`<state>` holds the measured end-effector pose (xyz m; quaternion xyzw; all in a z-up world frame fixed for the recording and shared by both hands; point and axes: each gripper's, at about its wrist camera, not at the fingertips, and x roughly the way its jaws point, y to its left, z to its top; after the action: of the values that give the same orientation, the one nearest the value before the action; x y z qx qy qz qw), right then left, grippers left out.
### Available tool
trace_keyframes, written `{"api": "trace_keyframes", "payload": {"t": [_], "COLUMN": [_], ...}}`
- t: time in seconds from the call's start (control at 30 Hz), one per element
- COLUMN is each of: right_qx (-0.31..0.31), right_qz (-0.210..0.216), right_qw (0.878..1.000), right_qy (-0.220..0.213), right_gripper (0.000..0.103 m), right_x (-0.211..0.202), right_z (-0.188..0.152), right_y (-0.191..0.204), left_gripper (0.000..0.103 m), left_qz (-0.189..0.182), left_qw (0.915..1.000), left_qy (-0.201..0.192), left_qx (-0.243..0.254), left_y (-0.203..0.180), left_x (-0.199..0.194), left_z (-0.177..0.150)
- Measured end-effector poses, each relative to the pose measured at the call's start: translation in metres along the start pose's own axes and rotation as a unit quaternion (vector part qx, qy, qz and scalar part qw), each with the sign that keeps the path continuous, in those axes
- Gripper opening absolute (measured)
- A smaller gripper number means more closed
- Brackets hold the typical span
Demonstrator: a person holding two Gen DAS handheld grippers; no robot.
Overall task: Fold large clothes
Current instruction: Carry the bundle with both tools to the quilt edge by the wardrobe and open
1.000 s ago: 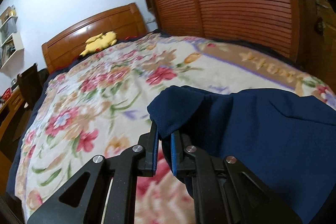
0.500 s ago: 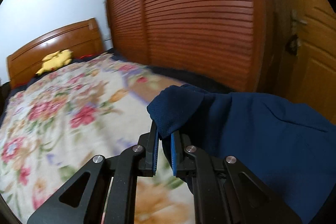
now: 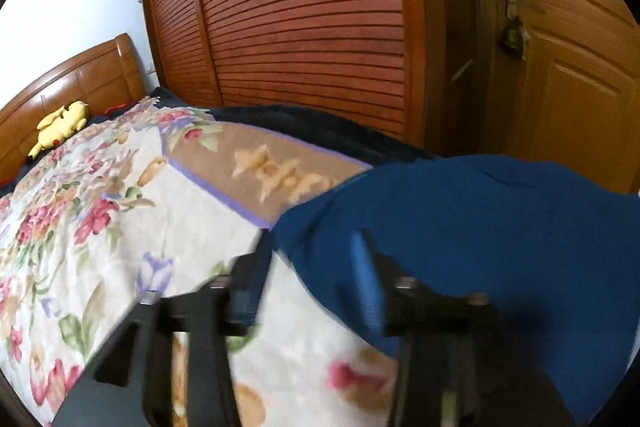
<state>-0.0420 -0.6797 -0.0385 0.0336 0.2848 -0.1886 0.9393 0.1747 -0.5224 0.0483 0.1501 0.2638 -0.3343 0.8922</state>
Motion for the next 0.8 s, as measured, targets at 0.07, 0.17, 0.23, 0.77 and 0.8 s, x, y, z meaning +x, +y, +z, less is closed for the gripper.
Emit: {"api": "trace_keyframes", "payload": {"t": [0.07,0.17,0.23,0.77,0.8], "right_qx": [-0.002,-0.008,-0.013,-0.02,-0.009], "right_qz": [-0.023,-0.043,-0.059,-0.079,-0.095], "right_qw": [1.0,0.999,0.998,0.988,0.986], "right_qy": [-0.002,-0.016,-0.031,-0.13,-0.133], "right_gripper": [0.035,0.045,0.047,0.047,0.047], "right_x": [-0.011,-0.028,-0.044,-0.106,-0.108], "right_z": [-0.002,0.0,-0.002,0.001,0.002], "right_y": [-0.005,-0.006,0.001,0.05,0.049], "left_gripper": [0.074,0.093,0.094,0.094,0.094], "left_qz": [-0.004,-0.011,-0.011,-0.01,-0.011], "left_qw": [1.0,0.9999,0.9999,0.9995,0.9994], "left_qy": [0.001,-0.001,0.004,-0.003,-0.002], "left_qx": [0.003,-0.001,-0.006,-0.031,-0.031], "left_y": [0.003,0.012,0.016,0.054,0.059], "left_x": [-0.014,-0.039,-0.052,-0.145,-0.147], "left_z": [-0.011,-0.03,-0.041,-0.121,-0.126]}}
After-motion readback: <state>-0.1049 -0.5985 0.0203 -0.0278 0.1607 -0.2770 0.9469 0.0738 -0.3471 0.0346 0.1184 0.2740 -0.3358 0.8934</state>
